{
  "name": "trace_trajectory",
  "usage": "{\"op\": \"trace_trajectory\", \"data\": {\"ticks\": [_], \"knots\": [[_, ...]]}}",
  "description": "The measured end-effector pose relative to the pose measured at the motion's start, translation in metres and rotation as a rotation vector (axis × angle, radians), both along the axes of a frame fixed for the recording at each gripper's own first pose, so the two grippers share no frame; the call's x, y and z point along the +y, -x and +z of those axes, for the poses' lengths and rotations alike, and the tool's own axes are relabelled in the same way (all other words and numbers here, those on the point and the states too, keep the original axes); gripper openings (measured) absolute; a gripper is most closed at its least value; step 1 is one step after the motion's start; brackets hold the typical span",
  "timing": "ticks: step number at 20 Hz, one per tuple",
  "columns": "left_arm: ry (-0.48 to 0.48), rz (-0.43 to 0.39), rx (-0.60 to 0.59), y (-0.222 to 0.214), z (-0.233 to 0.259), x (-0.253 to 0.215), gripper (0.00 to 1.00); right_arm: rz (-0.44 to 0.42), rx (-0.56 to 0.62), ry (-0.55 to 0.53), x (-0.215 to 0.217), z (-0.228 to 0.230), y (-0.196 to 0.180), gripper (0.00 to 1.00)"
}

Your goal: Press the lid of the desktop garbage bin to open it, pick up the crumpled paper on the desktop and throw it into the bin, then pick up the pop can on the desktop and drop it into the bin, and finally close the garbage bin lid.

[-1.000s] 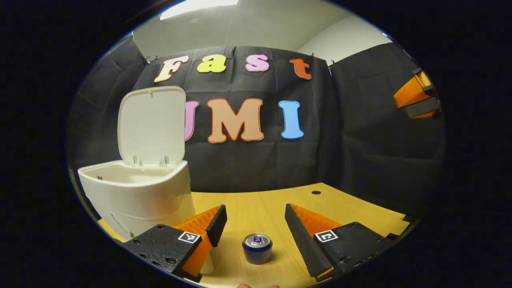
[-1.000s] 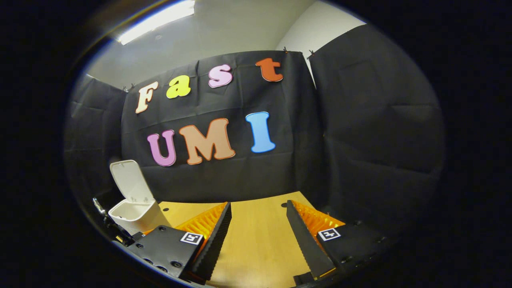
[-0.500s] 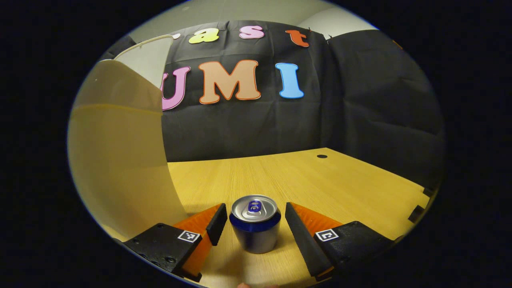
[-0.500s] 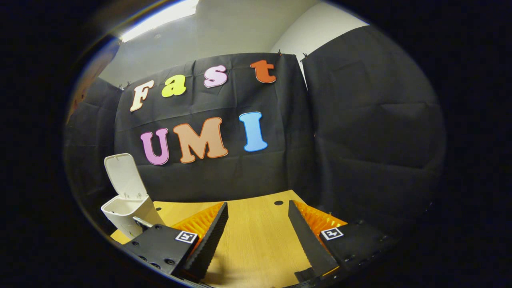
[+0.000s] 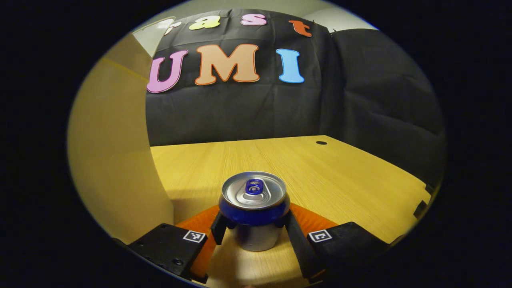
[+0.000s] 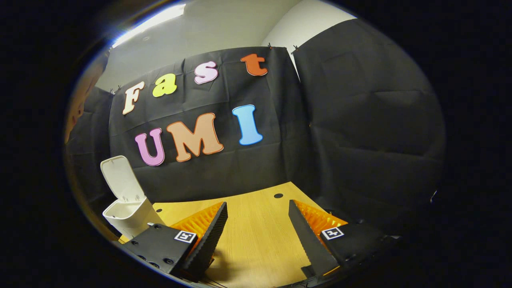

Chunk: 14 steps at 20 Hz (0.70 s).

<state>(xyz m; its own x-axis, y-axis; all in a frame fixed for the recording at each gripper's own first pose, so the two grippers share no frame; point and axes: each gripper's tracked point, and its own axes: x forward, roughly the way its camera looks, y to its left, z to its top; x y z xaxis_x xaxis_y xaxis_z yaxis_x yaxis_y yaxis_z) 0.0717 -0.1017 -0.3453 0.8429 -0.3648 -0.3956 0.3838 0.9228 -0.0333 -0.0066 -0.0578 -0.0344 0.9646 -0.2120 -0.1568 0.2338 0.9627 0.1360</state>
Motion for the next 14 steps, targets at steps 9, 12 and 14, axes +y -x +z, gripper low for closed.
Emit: {"op": "trace_trajectory", "data": {"ticks": [9,12,14], "knots": [[0.102,-0.088,-0.128,0.011,0.132,-0.030,0.77,0.030,-0.004,0.026,-0.006,0.017,0.009,0.97],[0.145,-0.083,-0.165,0.022,0.196,-0.025,0.77,0.070,-0.024,0.032,0.003,0.030,0.013,0.97],[0.160,-0.064,-0.195,0.024,0.239,-0.013,0.76,0.101,-0.044,0.022,0.013,0.036,0.009,0.97]]}}
